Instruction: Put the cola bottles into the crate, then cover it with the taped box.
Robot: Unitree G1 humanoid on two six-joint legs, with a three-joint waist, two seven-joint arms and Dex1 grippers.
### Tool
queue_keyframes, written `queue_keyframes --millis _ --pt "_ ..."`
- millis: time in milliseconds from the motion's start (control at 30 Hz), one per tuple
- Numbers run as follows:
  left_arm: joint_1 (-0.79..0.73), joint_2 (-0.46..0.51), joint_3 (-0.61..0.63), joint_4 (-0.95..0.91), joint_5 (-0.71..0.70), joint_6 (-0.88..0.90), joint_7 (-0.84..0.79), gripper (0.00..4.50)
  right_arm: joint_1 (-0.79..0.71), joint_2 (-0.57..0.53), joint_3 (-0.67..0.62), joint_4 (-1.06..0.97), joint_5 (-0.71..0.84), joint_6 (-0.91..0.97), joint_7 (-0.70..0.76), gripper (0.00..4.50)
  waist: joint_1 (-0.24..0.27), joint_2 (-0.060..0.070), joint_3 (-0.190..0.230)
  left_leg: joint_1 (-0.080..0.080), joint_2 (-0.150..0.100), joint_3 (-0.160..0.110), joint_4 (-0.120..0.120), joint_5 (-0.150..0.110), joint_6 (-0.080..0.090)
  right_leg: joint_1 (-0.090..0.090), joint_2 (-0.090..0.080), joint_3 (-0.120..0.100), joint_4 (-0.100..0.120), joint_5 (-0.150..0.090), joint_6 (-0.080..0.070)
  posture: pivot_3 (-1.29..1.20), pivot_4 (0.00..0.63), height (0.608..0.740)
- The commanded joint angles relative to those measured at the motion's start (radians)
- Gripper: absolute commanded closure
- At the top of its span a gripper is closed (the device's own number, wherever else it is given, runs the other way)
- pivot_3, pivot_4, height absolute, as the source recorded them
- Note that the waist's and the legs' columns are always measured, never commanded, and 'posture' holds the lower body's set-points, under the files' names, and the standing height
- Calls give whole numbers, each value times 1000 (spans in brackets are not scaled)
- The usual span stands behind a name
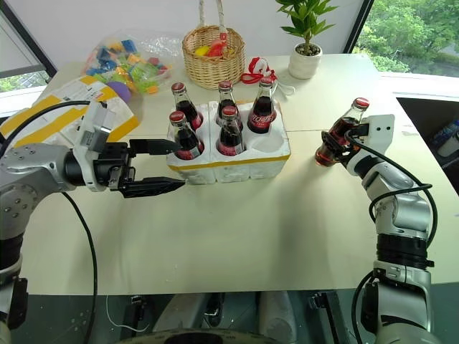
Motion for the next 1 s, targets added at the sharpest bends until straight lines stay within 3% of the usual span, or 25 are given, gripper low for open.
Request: queue_keyframes --millis 33,233,467,667,800,1000 --pt "-2 4 18 -22 -4 -17 3 0 -43 -53 -91 -203 89 49 -10 1729 0 1 1 0 0 0 0 0 0 0 0 0 0 0 0 0 150 732" --pt "-6 1 17 -13 -2 -20 2 0 -154 -57 -160 -392 350 245 -34 1729 -9 3 2 -1 1 0 -1 0 0 -3 0 0 0 0 0 0 150 732" --pt "-15 -5 7 -4 12 -30 -1 0 -254 28 -111 -406 464 332 -129 1729 1 2 1 -1 1 0 -1 0 0 -1 0 0 0 0 0 0 150 732" --pt "-9 -11 20 -17 15 -31 18 0 -190 112 17 -452 431 325 -132 1729 0 2 2 -2 1 0 -1 0 0 -3 0 0 0 0 0 0 150 732" --pt "5 -7 28 -25 15 -32 26 0 -146 105 79 -463 414 327 -104 1729 1 2 2 -6 0 0 -1 0 0 -7 0 0 1 0 0 0 150 732" --pt "12 -4 36 -32 8 -30 34 0 -129 40 275 -403 211 249 -4 1729 -6 2 2 -6 0 0 -1 0 0 -7 0 0 1 0 0 0 150 732"
